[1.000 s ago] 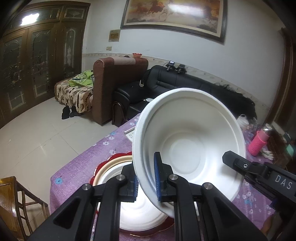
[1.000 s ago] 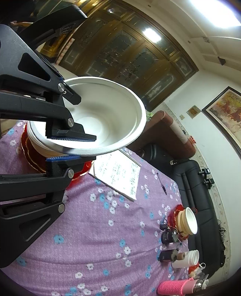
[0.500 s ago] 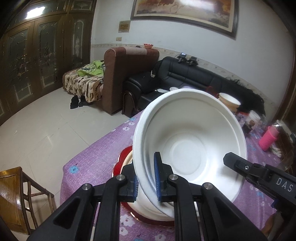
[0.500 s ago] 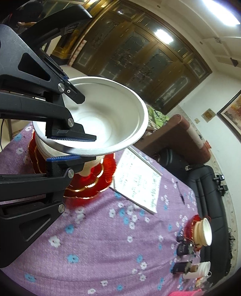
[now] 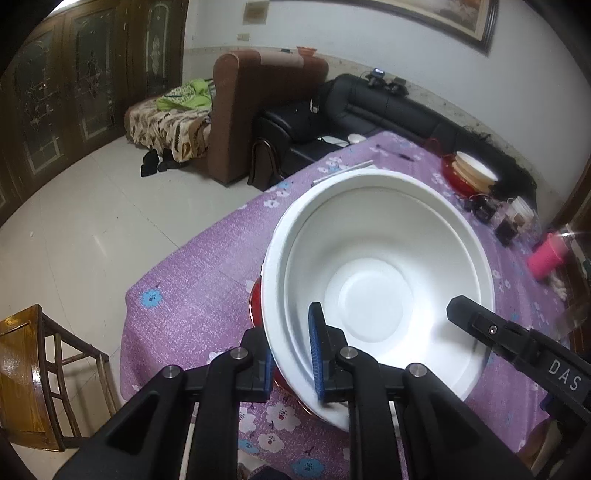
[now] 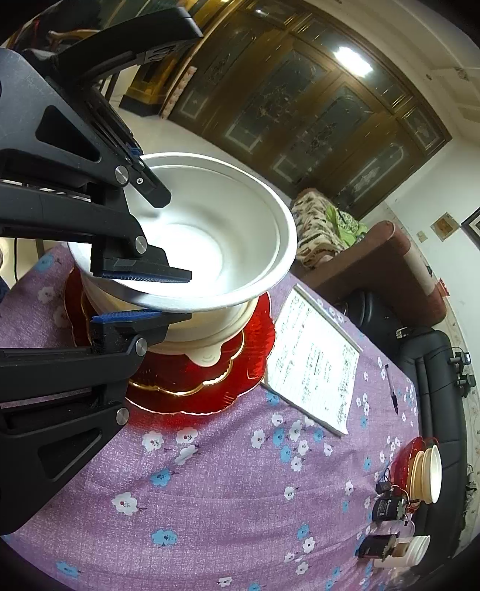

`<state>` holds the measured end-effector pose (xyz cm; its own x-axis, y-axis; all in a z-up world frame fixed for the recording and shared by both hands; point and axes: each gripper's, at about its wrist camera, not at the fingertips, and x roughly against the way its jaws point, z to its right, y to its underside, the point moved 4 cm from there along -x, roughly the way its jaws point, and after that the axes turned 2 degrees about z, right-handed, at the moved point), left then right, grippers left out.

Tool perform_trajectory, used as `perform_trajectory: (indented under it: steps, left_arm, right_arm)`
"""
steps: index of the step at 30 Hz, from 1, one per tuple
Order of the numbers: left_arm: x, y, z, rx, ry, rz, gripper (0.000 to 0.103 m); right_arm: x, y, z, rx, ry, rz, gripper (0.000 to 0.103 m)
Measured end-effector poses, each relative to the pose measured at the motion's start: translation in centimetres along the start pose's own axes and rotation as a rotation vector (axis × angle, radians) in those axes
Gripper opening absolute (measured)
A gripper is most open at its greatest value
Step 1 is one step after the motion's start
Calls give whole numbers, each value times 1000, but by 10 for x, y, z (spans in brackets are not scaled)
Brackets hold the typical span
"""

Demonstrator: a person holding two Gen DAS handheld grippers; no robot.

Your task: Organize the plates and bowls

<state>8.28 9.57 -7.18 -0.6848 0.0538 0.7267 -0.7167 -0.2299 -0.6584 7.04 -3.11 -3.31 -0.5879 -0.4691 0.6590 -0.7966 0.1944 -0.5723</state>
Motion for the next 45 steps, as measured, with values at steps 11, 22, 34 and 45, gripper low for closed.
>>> perform_trajectory:
  steps: [11, 22, 34, 45]
  left_arm:
    - [-1, 3, -7, -31, -34, -13, 55]
    - [20, -1, -20, -88, -99, 42, 70]
    - [75, -18, 2, -192, -298, 374, 82]
    - [76, -16, 58, -252, -162, 358, 83]
  right_arm:
    - [-3, -3, 4, 12, 24, 6, 13]
    - [16, -10, 11, -8, -9, 81, 40]
    - [57, -12, 51, -30, -17, 236, 40]
    - [91, 6, 117, -113, 77, 288, 40]
